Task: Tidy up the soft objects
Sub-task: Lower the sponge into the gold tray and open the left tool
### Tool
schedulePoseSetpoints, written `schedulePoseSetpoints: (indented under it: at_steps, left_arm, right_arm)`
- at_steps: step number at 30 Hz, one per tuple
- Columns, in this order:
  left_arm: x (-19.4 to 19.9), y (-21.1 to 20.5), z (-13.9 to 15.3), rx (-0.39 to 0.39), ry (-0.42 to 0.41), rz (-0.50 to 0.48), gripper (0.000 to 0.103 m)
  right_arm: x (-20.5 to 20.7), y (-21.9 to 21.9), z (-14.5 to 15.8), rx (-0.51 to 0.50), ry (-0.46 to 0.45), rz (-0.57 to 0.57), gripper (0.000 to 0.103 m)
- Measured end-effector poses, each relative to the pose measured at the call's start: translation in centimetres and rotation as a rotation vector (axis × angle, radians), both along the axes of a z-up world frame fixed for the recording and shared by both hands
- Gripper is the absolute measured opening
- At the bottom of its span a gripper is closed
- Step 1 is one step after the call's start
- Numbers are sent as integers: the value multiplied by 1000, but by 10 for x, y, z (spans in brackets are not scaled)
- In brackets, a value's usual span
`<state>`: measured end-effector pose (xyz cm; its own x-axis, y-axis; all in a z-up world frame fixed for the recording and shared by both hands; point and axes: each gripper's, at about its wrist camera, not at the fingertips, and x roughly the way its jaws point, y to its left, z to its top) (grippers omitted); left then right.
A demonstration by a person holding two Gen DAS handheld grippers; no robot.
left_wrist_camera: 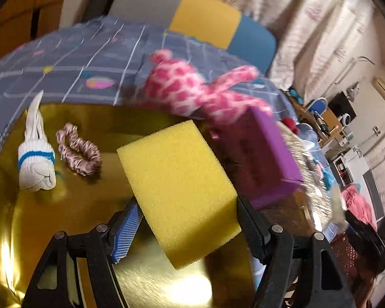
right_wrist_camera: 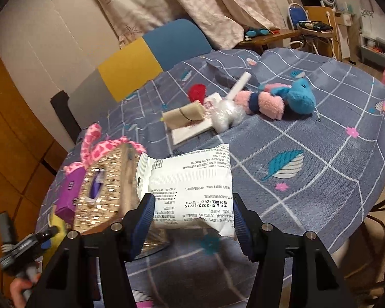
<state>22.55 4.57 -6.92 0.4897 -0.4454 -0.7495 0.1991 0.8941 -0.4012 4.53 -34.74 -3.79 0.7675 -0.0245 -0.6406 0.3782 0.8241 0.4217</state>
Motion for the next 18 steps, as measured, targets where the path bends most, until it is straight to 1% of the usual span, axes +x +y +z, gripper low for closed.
schedulePoseSetpoints:
  at_steps: [4,6,8,10,13,16,18]
  left_arm:
    - [30,10,-21,46,70,17,75]
    - [44,13,-26,68,79,35,76]
    - [50,18,-28,108,95,68,76]
    - [52,23,-26,97,87,88,77]
    - [46,29,-16,63,36,93,80]
    - [42,33,-10,65,-2,84,83]
    - [42,33,-8,68,-8,66,83]
  right_arm:
    - [-1,18,17,-25,-37,28,60]
    - [-2,30,28,-50,-66,53,60]
    - [-2,43,39,-68,-105,89,60]
    - [-1,58,50,-85,-133,130,60]
    - [4,76,59,-95,-154,188,60]
    - [10,96,63,-118,-157,243,60]
    - [14,107,63,-120,-159,279,60]
